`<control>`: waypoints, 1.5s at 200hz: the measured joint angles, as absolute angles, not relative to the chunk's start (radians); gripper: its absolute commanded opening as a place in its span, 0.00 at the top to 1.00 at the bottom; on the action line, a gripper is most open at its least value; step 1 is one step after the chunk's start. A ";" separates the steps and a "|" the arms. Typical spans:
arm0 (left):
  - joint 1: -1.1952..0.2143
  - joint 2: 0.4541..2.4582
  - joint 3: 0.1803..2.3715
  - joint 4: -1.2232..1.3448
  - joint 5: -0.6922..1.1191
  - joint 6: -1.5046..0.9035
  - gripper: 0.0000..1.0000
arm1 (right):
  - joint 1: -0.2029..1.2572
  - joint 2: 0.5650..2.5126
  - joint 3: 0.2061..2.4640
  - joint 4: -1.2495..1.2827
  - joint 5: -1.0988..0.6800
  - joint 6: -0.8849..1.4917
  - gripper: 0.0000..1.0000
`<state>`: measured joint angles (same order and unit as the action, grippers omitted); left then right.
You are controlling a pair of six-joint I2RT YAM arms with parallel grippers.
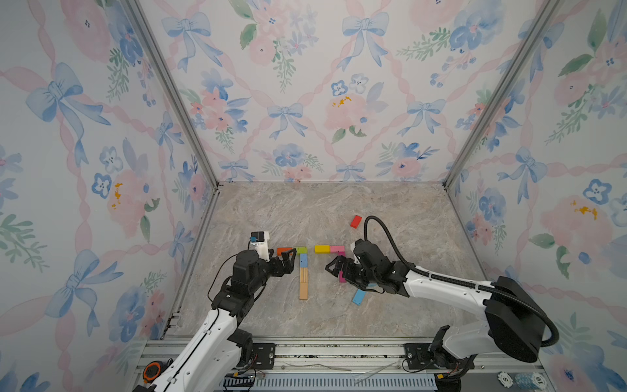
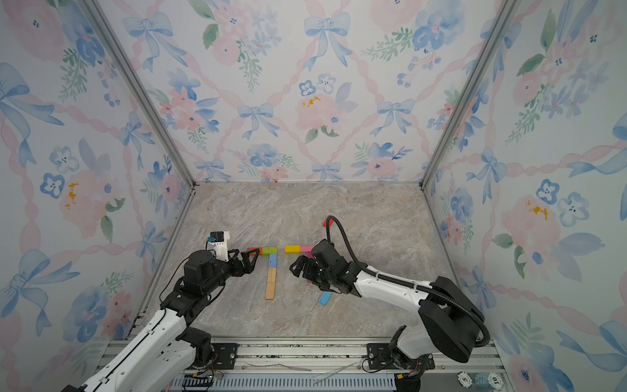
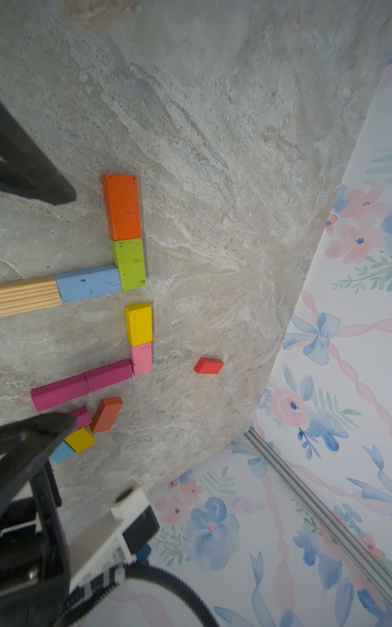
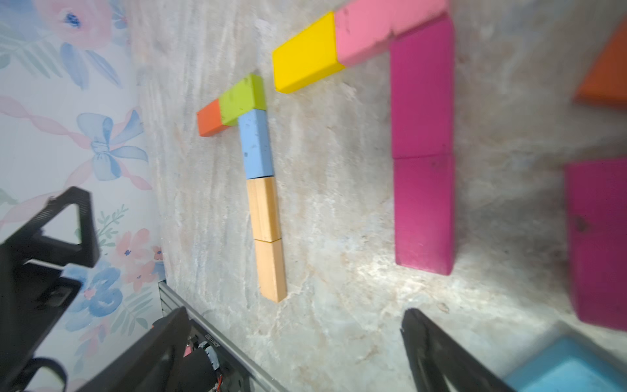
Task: Assemble the number 7 with building blocks
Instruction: Assemble the building block at the center of the board, then pick up the building block from the center of the board.
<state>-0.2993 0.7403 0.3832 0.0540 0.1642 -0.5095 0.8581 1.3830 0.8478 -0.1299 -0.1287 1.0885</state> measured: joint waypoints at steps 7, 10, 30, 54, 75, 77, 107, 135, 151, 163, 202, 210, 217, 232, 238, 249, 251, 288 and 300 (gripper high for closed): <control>-0.299 0.740 0.384 0.053 0.169 -0.509 0.02 | 0.848 1.355 0.891 -0.184 -0.126 1.067 0.00; -0.299 0.740 0.385 0.052 0.172 -0.509 0.02 | 0.841 1.342 0.910 -0.209 -0.124 1.056 0.00; -0.299 0.741 0.413 0.029 0.197 -0.503 0.02 | 0.747 1.296 1.033 -0.371 -0.119 0.982 0.01; -0.299 0.756 0.494 -0.021 0.230 -0.479 0.02 | 0.571 1.339 1.208 -0.570 -0.115 0.866 0.04; -0.299 0.800 0.579 -0.081 0.245 -0.443 0.02 | 0.464 1.448 1.342 -0.680 -0.108 0.777 0.07; -0.299 0.804 0.586 -0.087 0.245 -0.439 0.02 | 0.457 1.462 1.353 -0.686 -0.107 0.770 0.07; -0.299 0.863 0.661 -0.173 0.245 -0.376 0.02 | 0.392 1.681 1.514 -0.776 -0.078 0.692 0.10; -0.299 0.883 0.670 -0.220 0.246 -0.327 0.02 | 0.388 1.908 1.698 -0.839 -0.031 0.664 0.13; -0.299 0.883 0.669 -0.239 0.245 -0.302 0.02 | 0.395 2.028 1.813 -0.865 -0.006 0.660 0.15; -0.298 0.883 0.668 -0.244 0.245 -0.287 0.02 | 0.400 2.108 1.897 -0.885 0.014 0.661 0.17; -0.287 0.904 0.668 -0.244 0.253 -0.256 0.02 | 0.426 2.334 2.143 -0.955 0.061 0.666 0.18; -0.286 0.910 0.668 -0.245 0.255 -0.253 0.02 | 0.431 2.368 2.178 -0.966 0.065 0.670 0.20; -0.286 0.912 0.668 -0.246 0.256 -0.252 0.02 | 0.435 2.393 2.201 -0.974 0.068 0.673 0.20; -0.285 0.913 0.668 -0.250 0.257 -0.245 0.02 | 0.442 2.437 2.242 -0.992 0.073 0.685 0.21; -0.285 0.913 0.667 -0.250 0.258 -0.244 0.02 | 0.443 2.455 2.260 -1.000 0.076 0.688 0.21; -0.285 0.913 0.667 -0.251 0.260 -0.242 0.02 | 0.446 2.482 2.286 -1.011 0.084 0.694 0.24; -0.285 0.913 0.667 -0.251 0.260 -0.242 0.02 | 0.446 2.487 2.289 -1.013 0.084 0.695 0.24; -0.283 0.913 0.667 -0.251 0.263 -0.238 0.02 | 0.446 2.529 2.311 -1.038 0.106 0.710 0.29; -0.281 0.913 0.667 -0.251 0.264 -0.238 0.02 | 0.446 2.537 2.312 -1.041 0.114 0.713 0.30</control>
<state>-0.2813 0.9131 0.6674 -0.2512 0.2642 -0.2382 0.4461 2.5366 2.3116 -1.0409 0.1139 0.7132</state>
